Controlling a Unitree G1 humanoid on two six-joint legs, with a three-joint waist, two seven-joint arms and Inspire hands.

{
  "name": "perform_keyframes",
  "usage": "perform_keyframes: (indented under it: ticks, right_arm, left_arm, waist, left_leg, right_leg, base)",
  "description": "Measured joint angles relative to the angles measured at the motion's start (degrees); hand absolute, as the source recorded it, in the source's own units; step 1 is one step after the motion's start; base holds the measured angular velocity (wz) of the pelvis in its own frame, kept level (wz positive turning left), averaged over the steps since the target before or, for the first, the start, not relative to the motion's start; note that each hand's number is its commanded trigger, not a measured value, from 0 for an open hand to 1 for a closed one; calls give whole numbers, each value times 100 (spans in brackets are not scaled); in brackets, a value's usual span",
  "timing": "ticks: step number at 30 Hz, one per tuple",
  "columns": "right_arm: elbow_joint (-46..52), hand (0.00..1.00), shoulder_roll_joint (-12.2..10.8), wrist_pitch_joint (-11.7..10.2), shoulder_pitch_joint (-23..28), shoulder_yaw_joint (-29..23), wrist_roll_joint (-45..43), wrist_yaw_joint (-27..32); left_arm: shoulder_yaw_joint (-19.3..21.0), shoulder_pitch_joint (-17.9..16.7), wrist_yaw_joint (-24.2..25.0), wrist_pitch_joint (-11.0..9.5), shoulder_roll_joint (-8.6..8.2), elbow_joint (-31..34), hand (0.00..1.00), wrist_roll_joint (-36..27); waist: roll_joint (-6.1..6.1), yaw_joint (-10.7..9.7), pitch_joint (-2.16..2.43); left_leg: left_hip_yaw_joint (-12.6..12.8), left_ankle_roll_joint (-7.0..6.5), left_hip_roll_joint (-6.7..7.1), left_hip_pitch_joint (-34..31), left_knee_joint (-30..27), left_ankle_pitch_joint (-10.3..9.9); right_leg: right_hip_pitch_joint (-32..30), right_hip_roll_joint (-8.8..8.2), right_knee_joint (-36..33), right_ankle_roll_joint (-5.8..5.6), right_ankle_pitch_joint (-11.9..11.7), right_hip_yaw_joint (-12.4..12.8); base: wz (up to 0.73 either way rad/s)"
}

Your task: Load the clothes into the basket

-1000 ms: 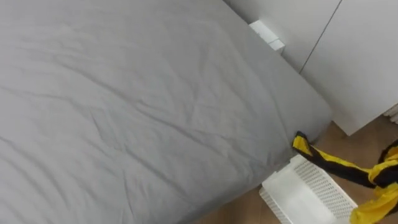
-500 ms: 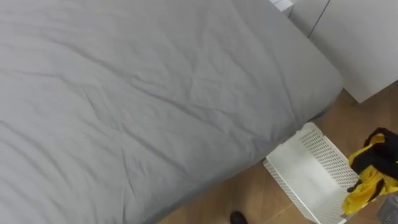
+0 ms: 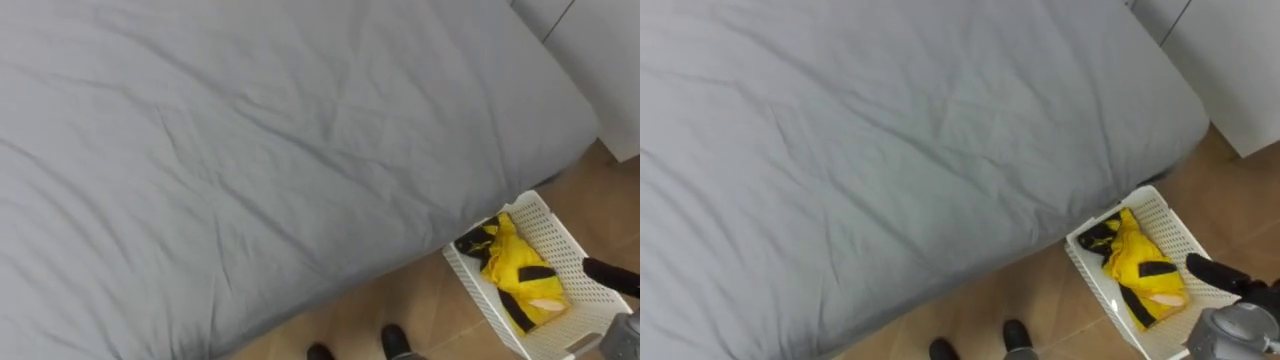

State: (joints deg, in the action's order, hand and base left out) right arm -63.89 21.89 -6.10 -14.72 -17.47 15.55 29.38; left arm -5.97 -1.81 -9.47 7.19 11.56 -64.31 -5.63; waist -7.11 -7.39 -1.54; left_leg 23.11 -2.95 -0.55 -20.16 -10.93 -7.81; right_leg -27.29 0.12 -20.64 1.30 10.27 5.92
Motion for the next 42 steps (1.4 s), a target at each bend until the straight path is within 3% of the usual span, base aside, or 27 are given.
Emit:
perform_keyframes:
  ticks: [18, 21, 25, 27, 32, 37, 42]
  right_arm:
    - [-34, 0, 73, -34, -128, 2, -2, 46]
    - [-13, 0, 73, -33, -78, 12, 107, 35]
    - [163, 0, 44, -35, 78, 241, 619, -47]
    - [222, 0, -13, -37, 245, 260, 844, -176]
    - [843, 0, -541, -49, 1096, 878, 1096, -701]
    - [885, 0, -923, -5, 1353, 1424, 1033, -1206]
    - [706, 0, -1122, -6, 1529, 1860, 585, -1669]
  left_arm:
    - [4, 9, 215, -111, 87, 5, 0, -5]
    - [12, -48, 262, -111, 137, 34, 0, 12]
    - [32, -151, 264, -120, 241, 189, 0, 73]
    - [78, -179, 264, -132, 242, 254, 0, 87]
    - [128, -421, 216, -254, 238, 436, 0, 110]
    - [145, -548, 112, -306, 118, 598, 0, 93]
    - [161, -622, -48, -488, -18, 597, 0, 134]
  waist:
    - [14, 8, 0]
    - [61, 9, -11]
    - [224, 16, -17]
    - [290, 17, 0]
    - [541, 186, 67]
    - [595, 298, 95]
    - [710, 350, 123]
  left_leg:
    - [-54, -8, 6, 7, 0, 5]
    - [-64, -7, 1, 135, 3, 4]
    - [-265, -1, -8, 312, 4, 8]
    - [-379, 2, -7, 430, 3, 9]
    - [-590, 7, 26, 938, 33, 7]
    - [-765, 32, 38, 1281, 151, -11]
    - [-900, 31, 118, 1561, 158, -12]
  right_leg:
    - [75, -101, 5, 1, -1, -299]
    - [221, -111, 34, 7, 3, -357]
    - [560, -112, 287, 12, 7, -506]
    - [773, -123, 408, 15, 8, -625]
    - [1564, -107, 852, 14, -22, -860]
    - [2056, -145, 1055, -8, -40, -1108]
    - [2495, -193, 1148, -33, -10, -1335]
  base:
    - [3]
    - [2]
    - [17]
    - [40]
    - [24]
    - [24]
    - [33]
